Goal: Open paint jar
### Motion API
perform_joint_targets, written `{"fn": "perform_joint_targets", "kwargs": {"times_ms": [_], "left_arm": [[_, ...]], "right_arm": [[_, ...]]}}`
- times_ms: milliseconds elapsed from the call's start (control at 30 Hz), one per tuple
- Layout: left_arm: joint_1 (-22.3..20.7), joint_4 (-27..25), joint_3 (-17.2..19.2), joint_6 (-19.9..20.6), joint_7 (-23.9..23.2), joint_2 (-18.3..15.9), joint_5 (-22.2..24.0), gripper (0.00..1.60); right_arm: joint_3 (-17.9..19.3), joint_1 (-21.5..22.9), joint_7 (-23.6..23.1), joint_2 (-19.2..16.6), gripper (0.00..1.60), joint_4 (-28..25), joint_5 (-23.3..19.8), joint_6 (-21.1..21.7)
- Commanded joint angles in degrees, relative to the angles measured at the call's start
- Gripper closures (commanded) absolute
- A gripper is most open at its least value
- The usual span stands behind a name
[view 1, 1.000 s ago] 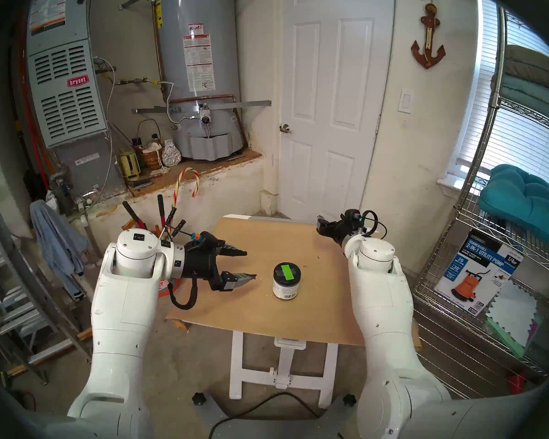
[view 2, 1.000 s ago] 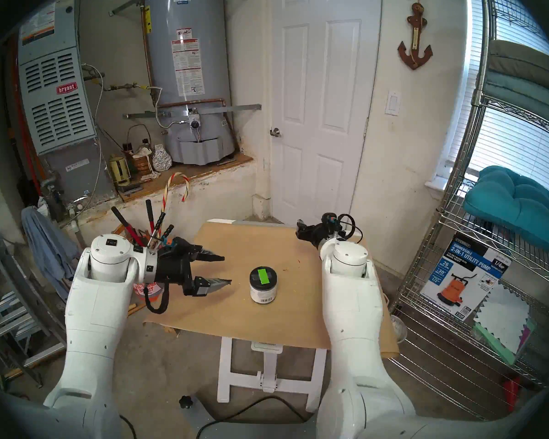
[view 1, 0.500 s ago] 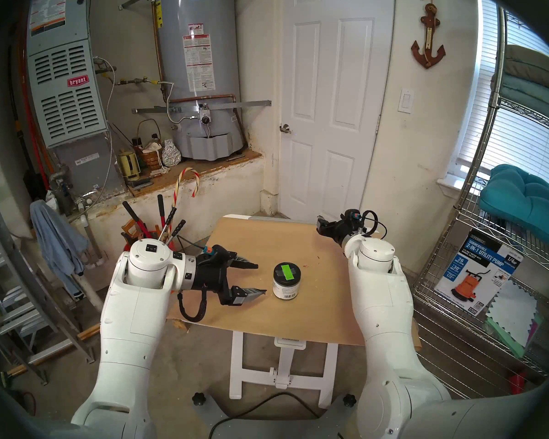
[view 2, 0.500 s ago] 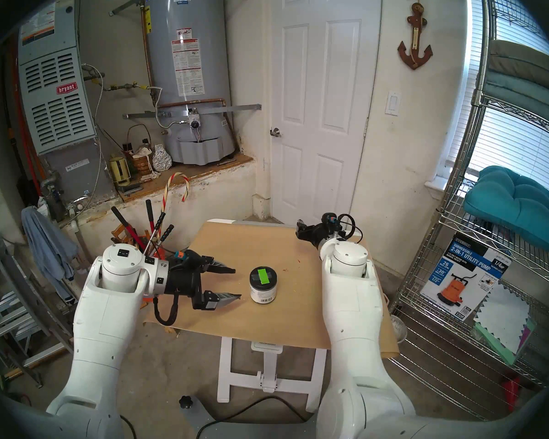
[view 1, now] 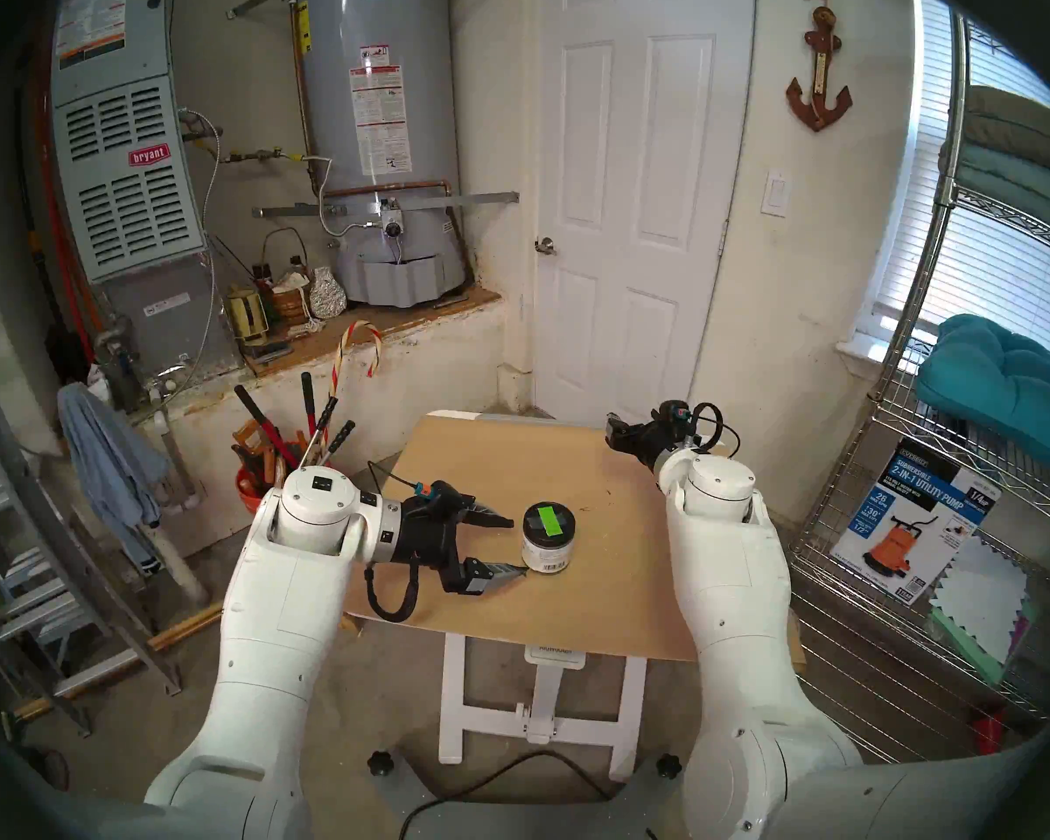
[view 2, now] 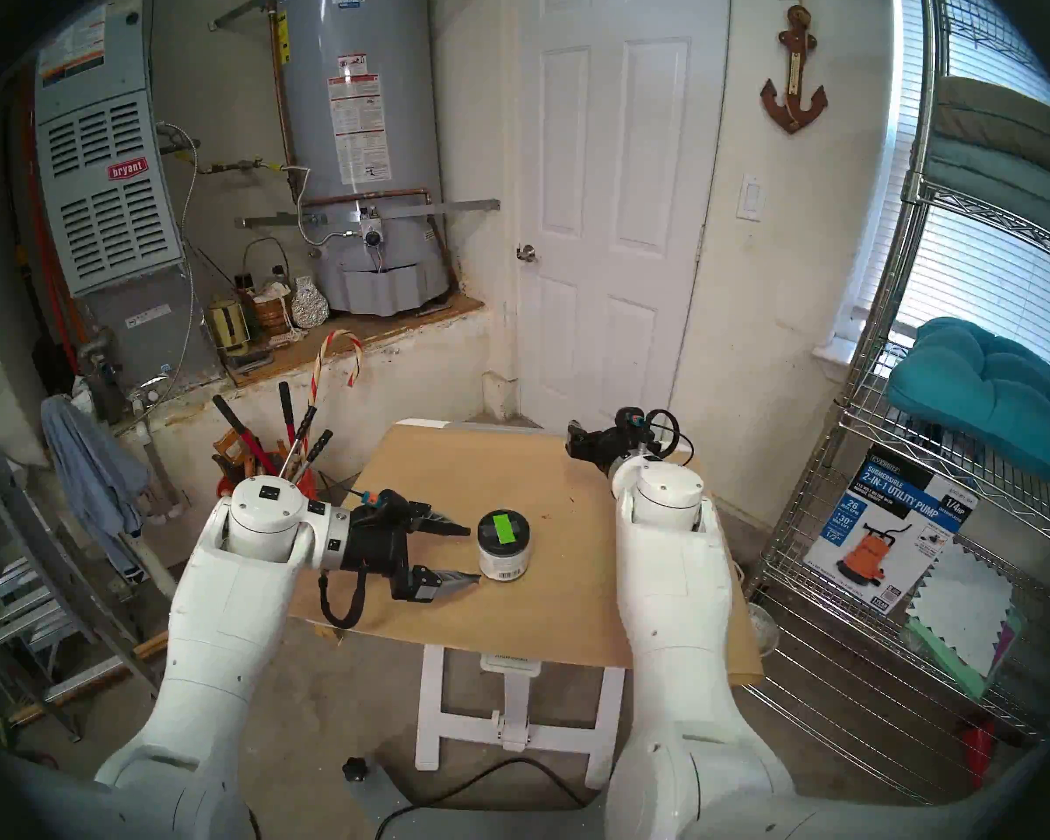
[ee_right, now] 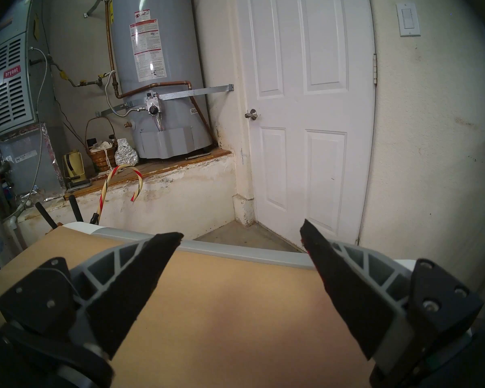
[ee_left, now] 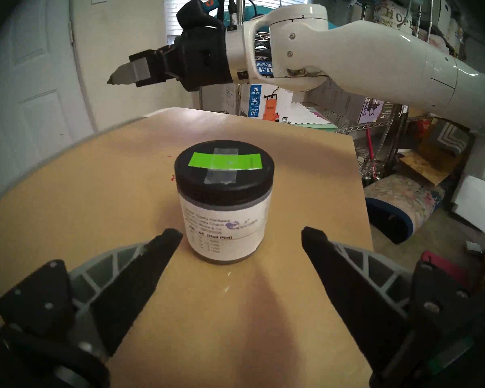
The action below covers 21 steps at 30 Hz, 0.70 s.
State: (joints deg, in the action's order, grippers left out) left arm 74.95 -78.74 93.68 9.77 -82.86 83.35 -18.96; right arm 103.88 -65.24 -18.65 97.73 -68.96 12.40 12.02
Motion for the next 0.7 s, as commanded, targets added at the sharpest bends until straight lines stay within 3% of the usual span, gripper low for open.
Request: {"fn": "perform_joint_targets", "kwargs": {"times_ms": [0, 667], "left_arm": [[-3.58, 1.85, -0.43, -1.77, -0.27, 1.07, 1.18, 0.00], [-10.47, 12.92, -4.55, -4.95, 2.10, 3.19, -0.37, 0.00]], "right_arm": [[-0.18, 1.04, 0.02, -0.02, 0.00, -1.19, -0.01, -0.19], [-0.17, 1.05, 0.02, -0.02, 0.00, -1.17, -0.02, -0.20]]}}
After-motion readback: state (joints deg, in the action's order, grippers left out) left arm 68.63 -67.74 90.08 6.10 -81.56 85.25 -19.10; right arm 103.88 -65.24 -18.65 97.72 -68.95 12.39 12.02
